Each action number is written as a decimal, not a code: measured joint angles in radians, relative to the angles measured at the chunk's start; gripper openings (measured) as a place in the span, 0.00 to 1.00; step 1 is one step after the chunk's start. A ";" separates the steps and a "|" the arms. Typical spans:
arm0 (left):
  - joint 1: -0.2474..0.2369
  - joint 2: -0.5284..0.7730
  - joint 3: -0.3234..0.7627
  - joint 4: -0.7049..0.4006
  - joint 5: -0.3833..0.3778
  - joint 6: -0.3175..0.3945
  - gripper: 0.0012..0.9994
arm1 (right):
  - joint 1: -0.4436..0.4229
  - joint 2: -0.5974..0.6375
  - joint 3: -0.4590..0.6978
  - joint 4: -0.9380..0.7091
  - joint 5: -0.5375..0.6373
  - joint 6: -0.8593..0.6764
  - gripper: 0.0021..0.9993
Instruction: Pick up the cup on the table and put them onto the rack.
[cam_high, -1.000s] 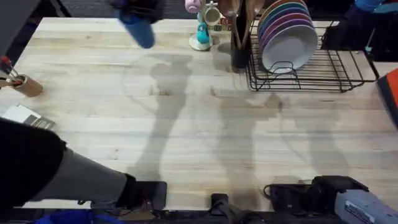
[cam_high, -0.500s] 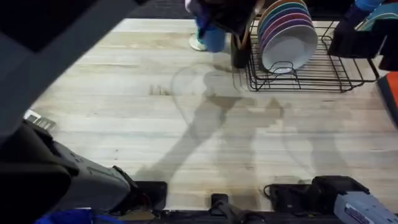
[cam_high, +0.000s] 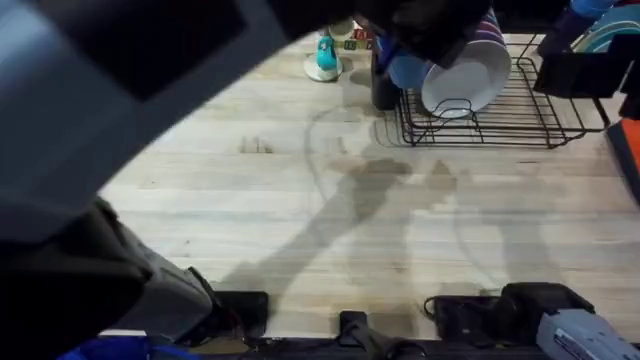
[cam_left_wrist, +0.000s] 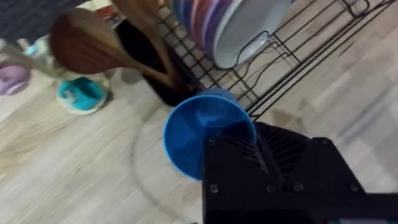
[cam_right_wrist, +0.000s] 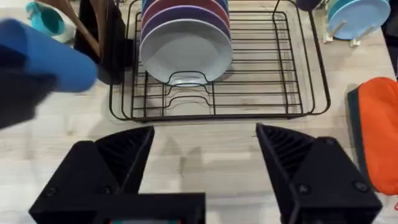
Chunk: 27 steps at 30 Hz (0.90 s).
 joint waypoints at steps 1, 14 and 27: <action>-0.006 0.013 0.000 0.009 0.004 0.000 0.04 | 0.000 0.000 0.000 0.000 0.001 0.000 1.00; -0.073 0.153 0.000 0.101 0.052 0.000 0.04 | 0.000 0.000 0.000 -0.085 0.002 -0.003 1.00; -0.077 0.237 0.000 0.146 0.038 0.004 0.04 | 0.000 0.000 0.000 -0.089 0.002 -0.003 1.00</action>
